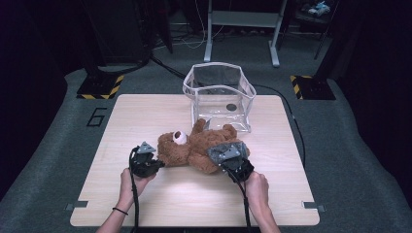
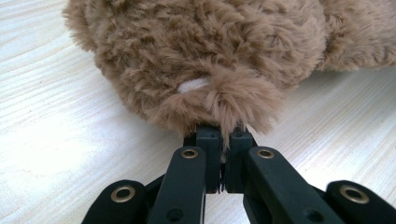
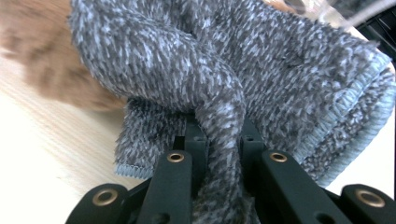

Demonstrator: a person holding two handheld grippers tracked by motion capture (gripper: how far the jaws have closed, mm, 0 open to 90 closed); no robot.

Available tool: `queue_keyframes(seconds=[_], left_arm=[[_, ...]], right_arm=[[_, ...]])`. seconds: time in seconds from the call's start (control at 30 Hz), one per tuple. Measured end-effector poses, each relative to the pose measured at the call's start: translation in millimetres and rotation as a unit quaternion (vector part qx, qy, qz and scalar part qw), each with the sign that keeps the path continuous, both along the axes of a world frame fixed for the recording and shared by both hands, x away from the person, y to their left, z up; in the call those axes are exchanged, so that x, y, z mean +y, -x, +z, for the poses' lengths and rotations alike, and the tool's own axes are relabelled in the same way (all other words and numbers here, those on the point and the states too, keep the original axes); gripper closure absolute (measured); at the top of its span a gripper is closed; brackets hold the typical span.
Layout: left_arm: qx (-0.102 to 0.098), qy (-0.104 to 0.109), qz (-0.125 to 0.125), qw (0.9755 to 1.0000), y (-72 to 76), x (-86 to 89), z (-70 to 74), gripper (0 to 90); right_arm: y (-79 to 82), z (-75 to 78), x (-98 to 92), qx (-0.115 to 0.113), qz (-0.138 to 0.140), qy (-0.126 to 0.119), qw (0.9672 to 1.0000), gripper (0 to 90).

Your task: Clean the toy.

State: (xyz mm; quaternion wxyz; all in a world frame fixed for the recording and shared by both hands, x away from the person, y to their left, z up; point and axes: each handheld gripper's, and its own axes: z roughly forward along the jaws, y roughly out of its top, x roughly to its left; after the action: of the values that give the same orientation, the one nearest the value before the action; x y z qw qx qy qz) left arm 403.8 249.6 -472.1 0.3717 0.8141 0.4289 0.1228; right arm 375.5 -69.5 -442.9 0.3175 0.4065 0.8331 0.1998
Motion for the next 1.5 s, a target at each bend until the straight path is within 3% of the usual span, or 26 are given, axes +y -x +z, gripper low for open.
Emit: queue_keyframes(seconds=[0.23,0.27,0.4,0.47,0.5,0.57,0.6,0.63,0.7,0.8,0.83,0.9,1.0,1.07,1.1,1.13,1.2,1.3,1.4,1.5], left_arm=[[-0.005,-0.011,-0.002,0.9999,0.3,-1.3,0.5,86.9],[-0.016,-0.033,0.001,0.9993,2.1,-3.6,0.3,84.4],[-0.042,-0.066,0.005,0.9969,8.6,-13.5,-4.2,61.1],[-0.055,-0.093,0.018,0.994,12.3,-19.2,-6.0,50.0],[-0.074,-0.105,0.028,0.9913,13.6,-21.5,-6.3,43.7],[-0.088,-0.119,0.037,0.9883,15.0,-25.4,-4.9,37.9],[-0.106,-0.13,0.046,0.9848,16.5,-27.9,-3.5,36.1],[-0.114,-0.136,0.05,0.9828,17.5,-29.2,-1.3,35.0],[-0.131,-0.141,0.053,0.9799,17.7,-30.9,1.3,34.1],[-0.141,-0.147,0.049,0.9778,16.8,-33.2,5.5,35.0],[-0.14,-0.146,0.039,0.9786,16.5,-33.4,6.2,39.3],[-0.147,-0.153,0.032,0.9767,15.7,-35.7,6.4,45.5],[-0.15,-0.166,0.011,0.9746,14.3,-38.9,7.1,62.9],[-0.145,-0.167,-0.004,0.9753,12.3,-40.0,6.8,74.7],[-0.14,-0.16,-0.009,0.977,11.2,-39.2,7.1,78.0],[-0.134,-0.147,-0.011,0.9799,10.2,-37.5,8.3,80.1],[-0.108,-0.1,-0.021,0.9888,6.9,-31.7,11.6,81.8],[-0.079,-0.04,-0.031,0.9956,2.8,-23.1,20.1,82.8],[-0.07,0.012,-0.035,0.9968,0.5,-17.0,32.1,83.1],[-0.062,0.032,-0.049,0.9964,-0.8,-13.9,46.5,83.2]], right_arm=[[-2.0,-0.7,-11.1,0.001,-0.02,-0.014,0.9997,79.9],[-1.8,-0.8,-10.6,0.0,-0.019,-0.018,0.9997,79.9],[-2.5,0.2,-7.3,-0.003,-0.012,-0.016,0.9998,79.9],[-3.5,0.6,-5.7,-0.002,-0.011,-0.02,0.9997,79.9],[-3.7,0.7,-4.5,0.0,-0.012,-0.02,0.9997,79.8],[-4.9,0.5,-2.9,-0.003,-0.012,-0.026,0.9996,79.8],[-5.4,0.9,-2.9,-0.002,-0.013,-0.026,0.9996,79.8],[-5.8,1.5,-3.3,-0.002,-0.013,-0.028,0.9995,79.8],[-7.4,2.6,-5.3,-0.002,-0.008,-0.027,0.9996,79.8],[-8.1,3.2,-5.6,0.0,-0.012,-0.035,0.9993,79.7],[-8.3,3.1,-6.0,-0.001,-0.014,-0.041,0.9991,79.7],[-9.4,3.5,-7.4,0.0,-0.013,-0.051,0.9986,79.7],[-11.5,4.3,-10.2,0.003,-0.009,-0.064,0.9979,79.5],[-11.8,4.5,-11.2,0.001,-0.011,-0.072,0.9974,79.5],[-11.5,5.2,-12.6,-0.002,-0.01,-0.076,0.9971,79.5],[-10.9,6.0,-13.6,-0.005,-0.01,-0.08,0.9967,79.5],[-7.5,9.0,-15.1,-0.015,-0.013,-0.086,0.9961,79.5],[-1.0,17.1,-16.7,-0.03,-0.012,-0.089,0.9955,79.5],[4.4,27.2,-18.9,-0.046,-0.007,-0.089,0.995,79.6],[9.4,36.2,-20.9,-0.061,0.0,-0.089,0.9941,79.5]])
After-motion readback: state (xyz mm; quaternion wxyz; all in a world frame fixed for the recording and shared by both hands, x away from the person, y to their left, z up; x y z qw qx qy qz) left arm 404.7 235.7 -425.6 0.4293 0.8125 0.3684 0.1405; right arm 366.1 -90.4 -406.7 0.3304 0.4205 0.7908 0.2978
